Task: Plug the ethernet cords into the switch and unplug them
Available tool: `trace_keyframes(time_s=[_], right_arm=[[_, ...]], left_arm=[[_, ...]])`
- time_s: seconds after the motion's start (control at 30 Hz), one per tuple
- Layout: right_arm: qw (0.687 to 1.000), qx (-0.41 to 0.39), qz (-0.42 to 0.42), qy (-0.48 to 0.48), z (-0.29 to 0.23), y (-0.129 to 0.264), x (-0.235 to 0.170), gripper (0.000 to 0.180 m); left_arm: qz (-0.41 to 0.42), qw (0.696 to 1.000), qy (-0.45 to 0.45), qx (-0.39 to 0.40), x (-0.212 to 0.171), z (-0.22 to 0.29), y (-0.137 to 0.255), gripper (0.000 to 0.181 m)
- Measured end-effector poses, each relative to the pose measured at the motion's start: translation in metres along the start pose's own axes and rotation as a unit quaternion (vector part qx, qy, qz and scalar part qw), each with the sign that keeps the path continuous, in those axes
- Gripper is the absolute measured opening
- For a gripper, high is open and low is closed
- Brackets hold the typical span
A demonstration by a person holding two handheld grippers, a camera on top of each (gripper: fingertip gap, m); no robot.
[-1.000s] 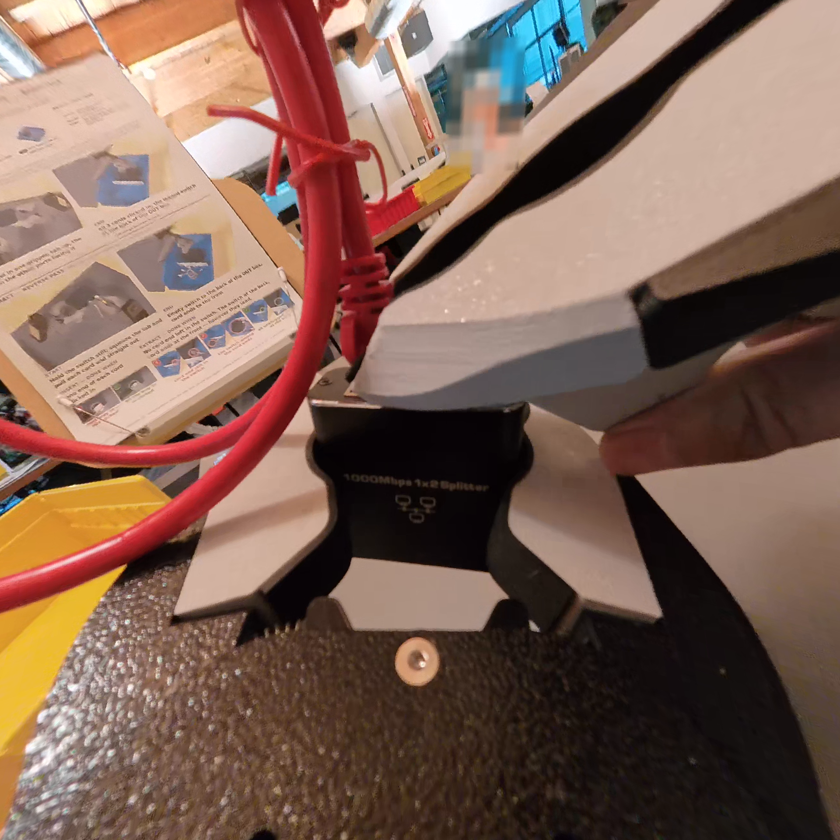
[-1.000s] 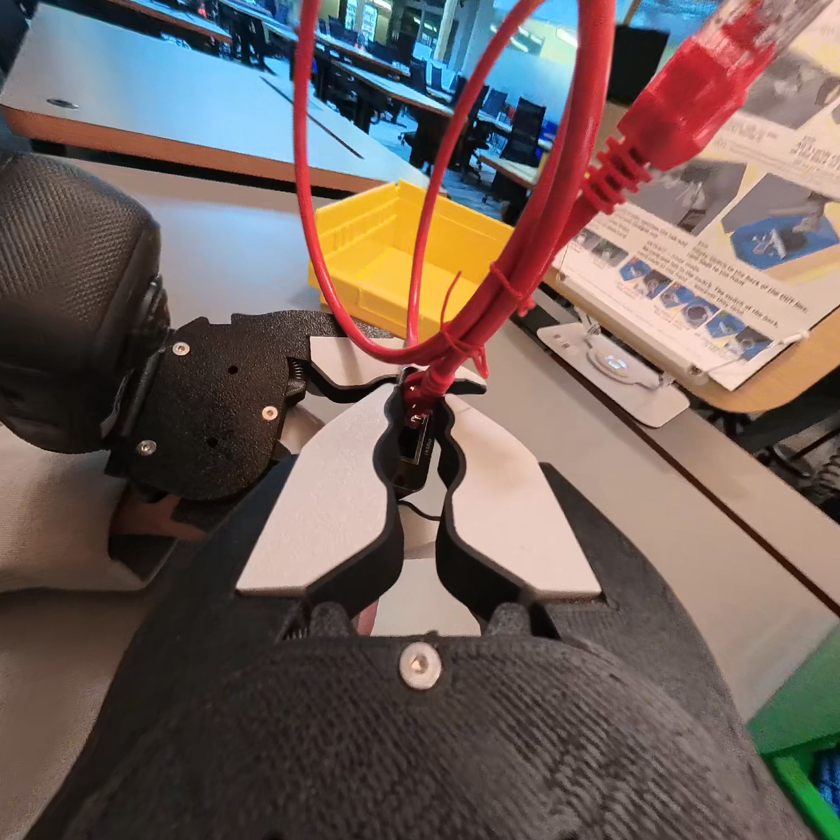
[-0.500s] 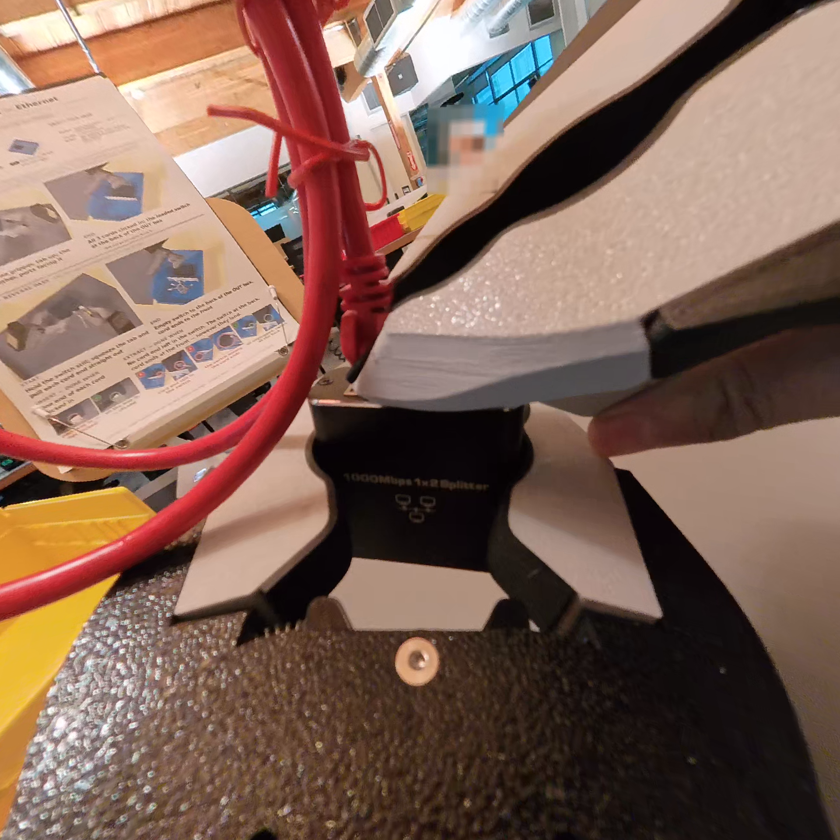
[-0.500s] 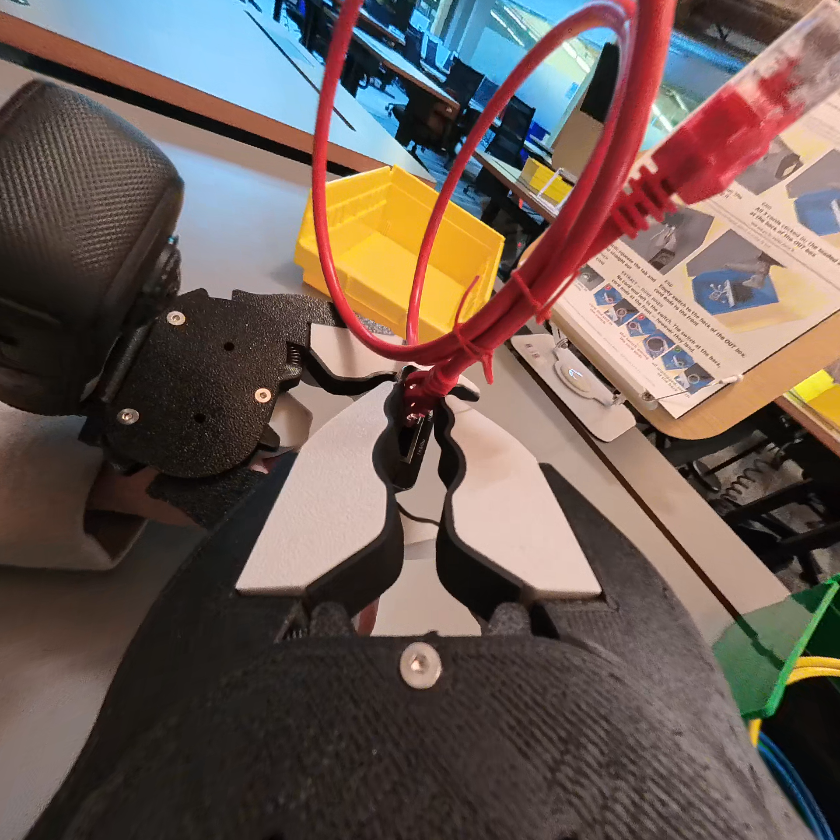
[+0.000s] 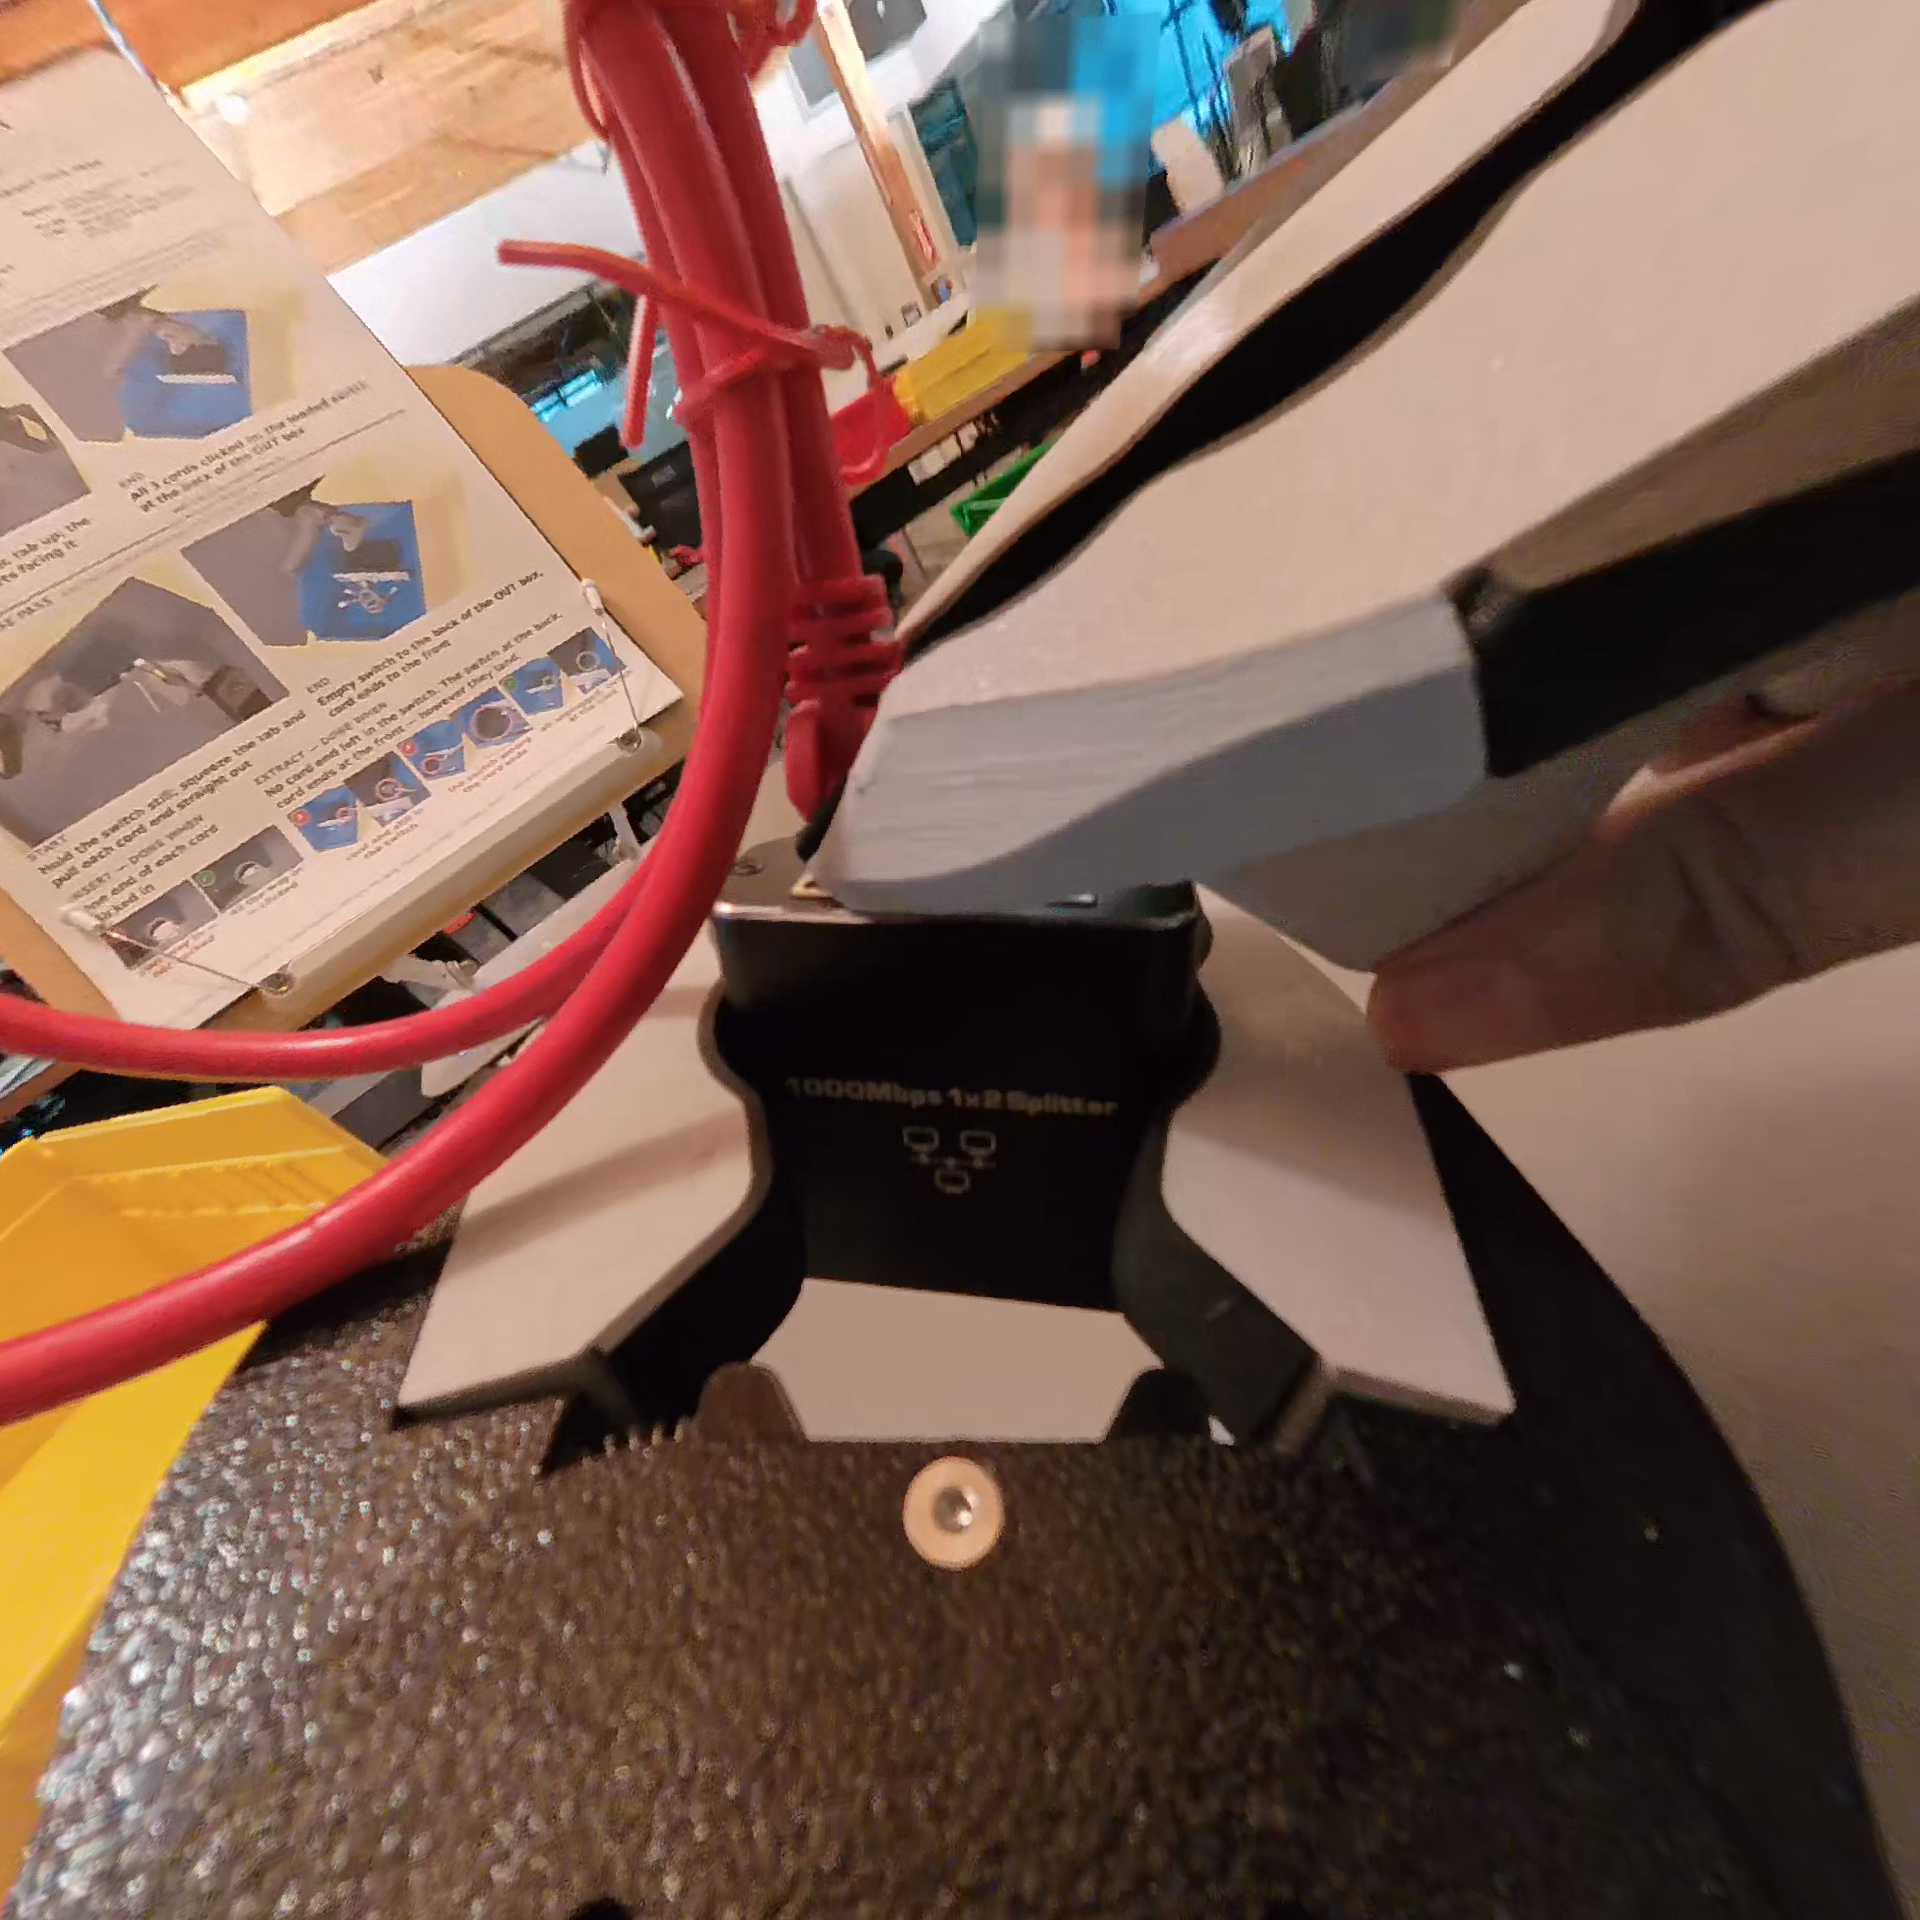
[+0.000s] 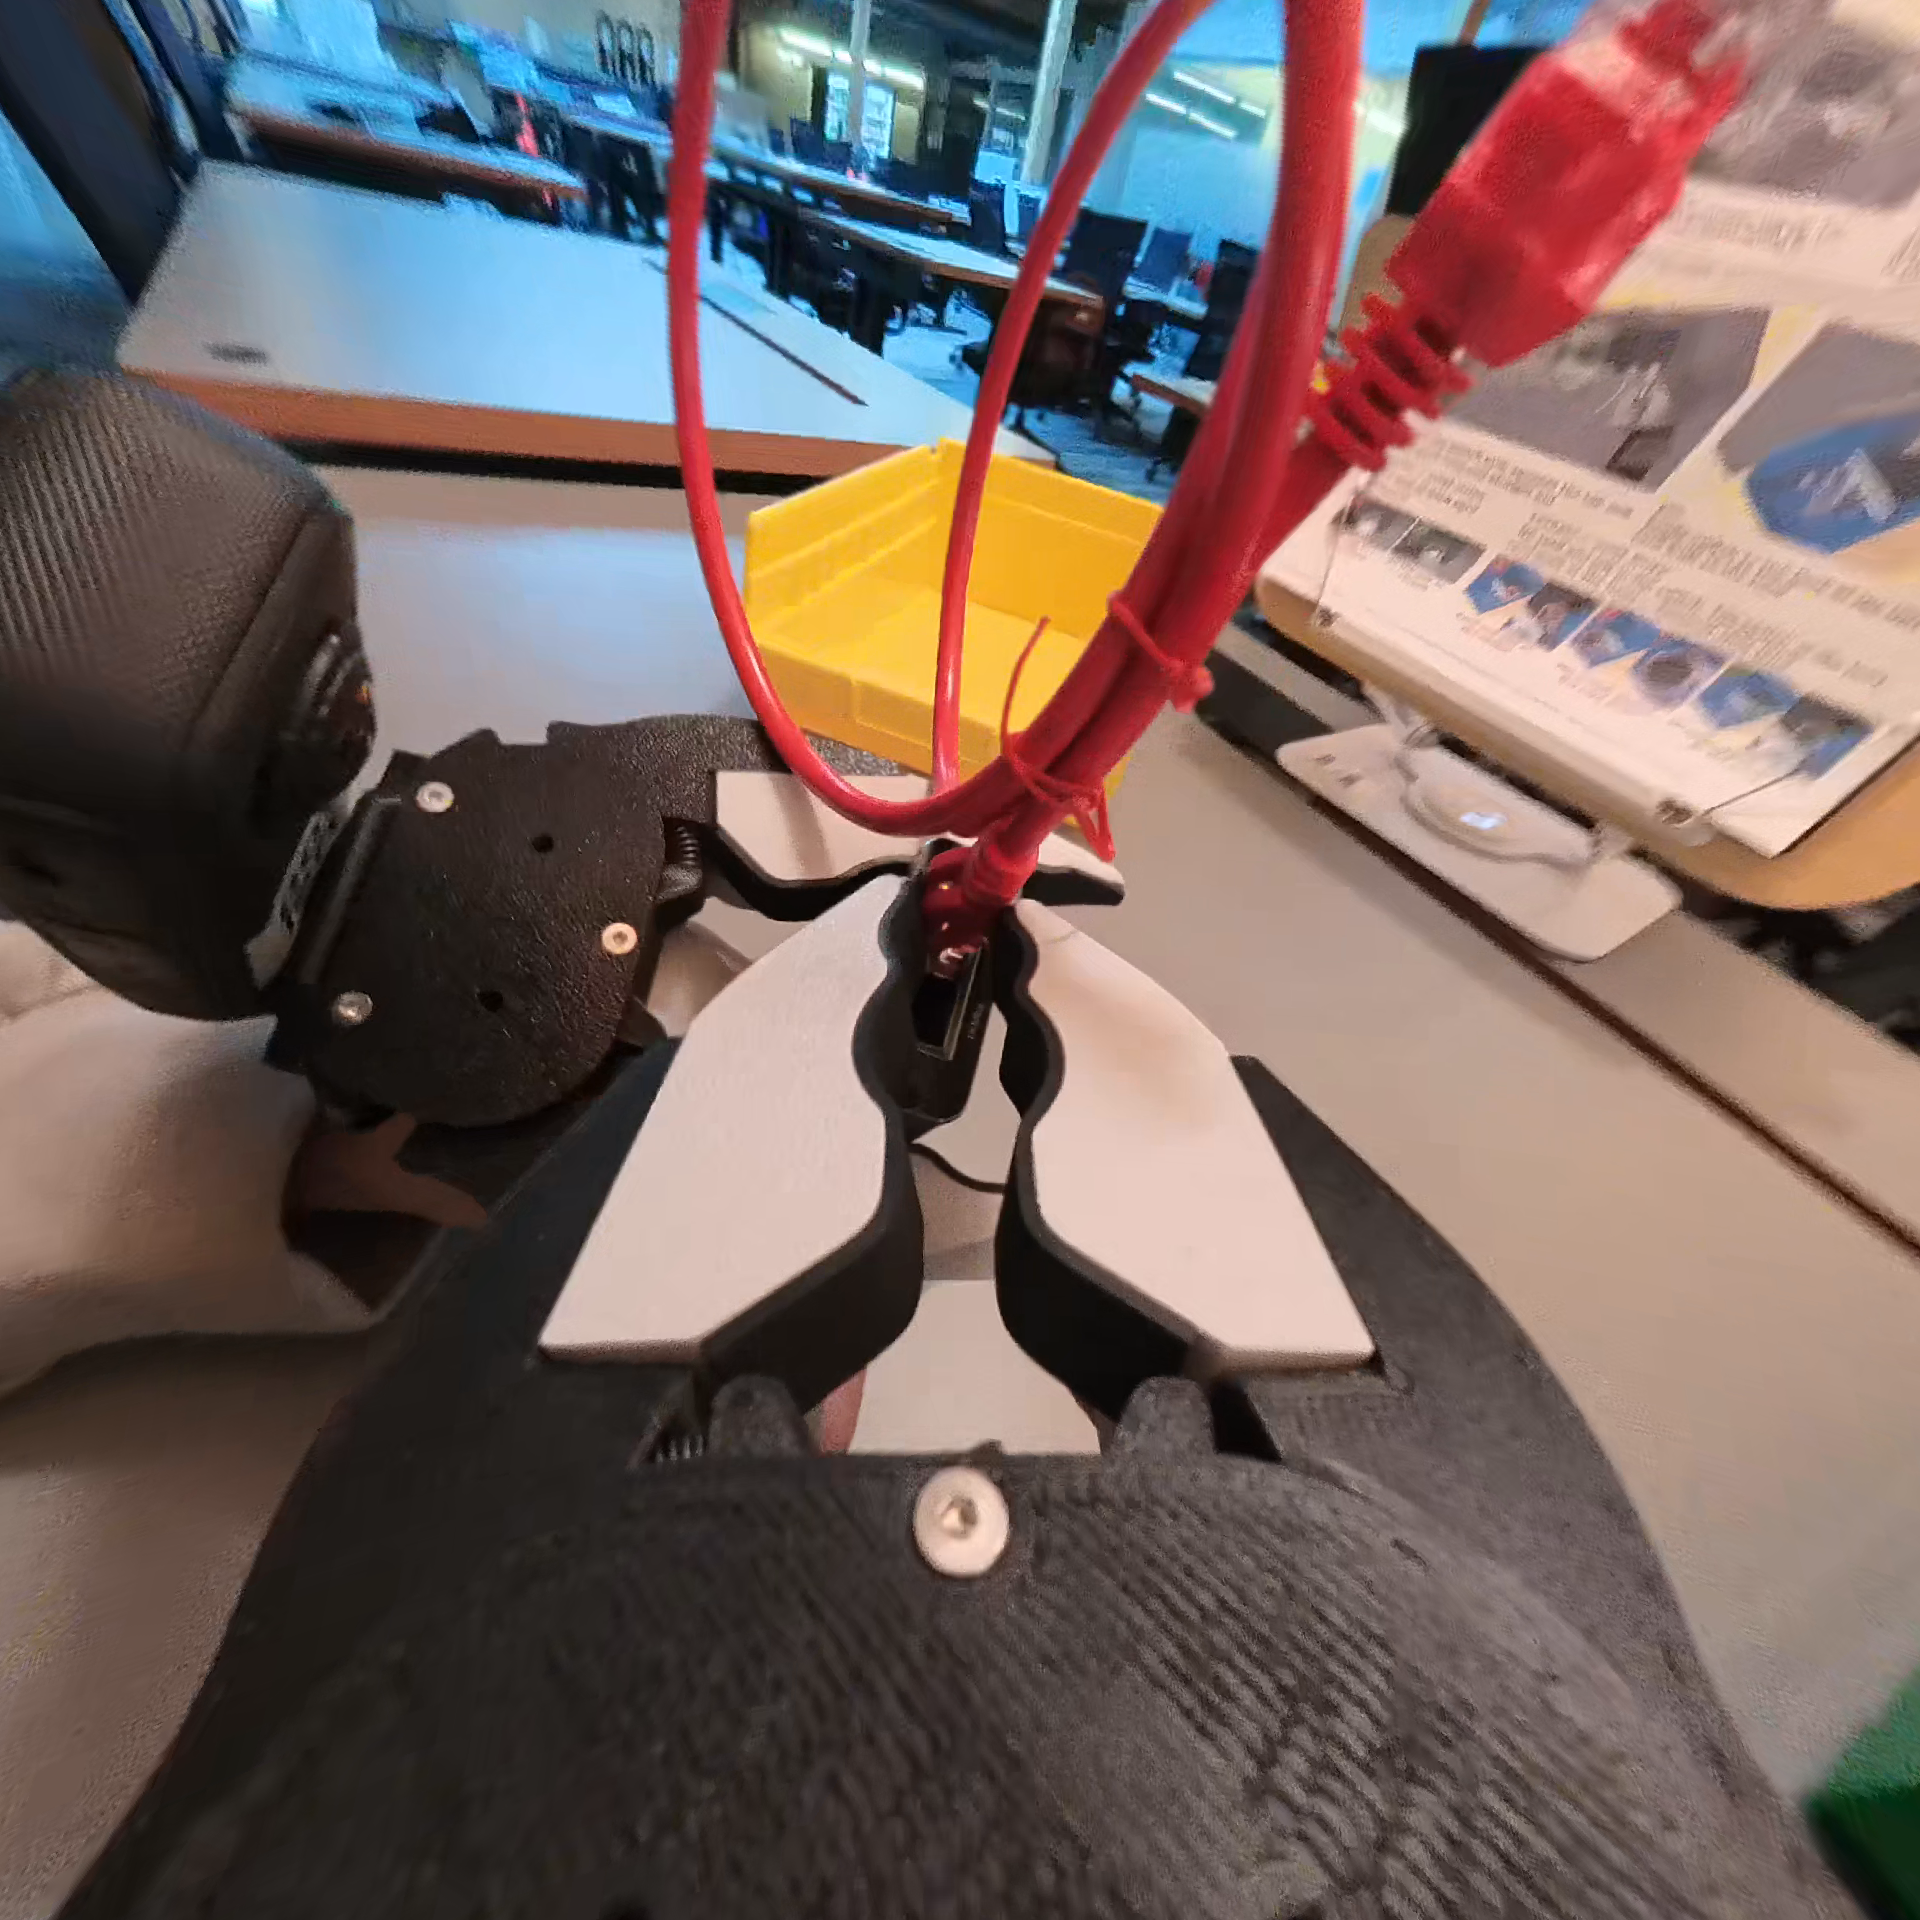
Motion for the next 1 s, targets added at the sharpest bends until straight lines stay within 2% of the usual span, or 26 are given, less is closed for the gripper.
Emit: trace_keyframes(time_s=[0.07,0.27,0.33,0.63,0.73,1.0], right_arm=[[0.996,0.011,0.035,-0.082,0.003,0.000,-0.003,0.014],[0.995,0.009,0.020,-0.100,0.009,0.001,-0.016,0.014],[0.990,0.017,0.036,-0.138,0.010,0.002,-0.016,0.014],[0.993,-0.007,0.010,-0.119,0.008,0.005,-0.017,0.015],[0.995,-0.011,-0.009,-0.100,0.007,0.006,-0.016,0.015],[0.984,-0.014,0.017,-0.174,0.005,0.009,-0.012,0.014]], left_arm=[[-0.012,1.000,-0.010,0.001,-0.003,0.000,-0.001,0.078],[-0.044,0.999,-0.015,-0.014,-0.015,0.005,-0.004,0.076],[-0.048,0.998,-0.025,-0.013,-0.015,0.005,-0.004,0.076],[-0.041,0.998,0.013,-0.039,-0.014,0.013,-0.003,0.076],[-0.042,0.999,-0.014,-0.029,-0.013,0.011,-0.002,0.076],[-0.044,0.996,-0.077,0.003,-0.009,0.004,-0.002,0.076]])
Point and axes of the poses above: each gripper's, where its closed fingertips meet, y back along the fingers, x out of its top, z = x × y across the jaws, the point moved 2 cm from there along y, back along the fingers, and after that the axes turned 12 degrees about z, right-handed, at the moved point
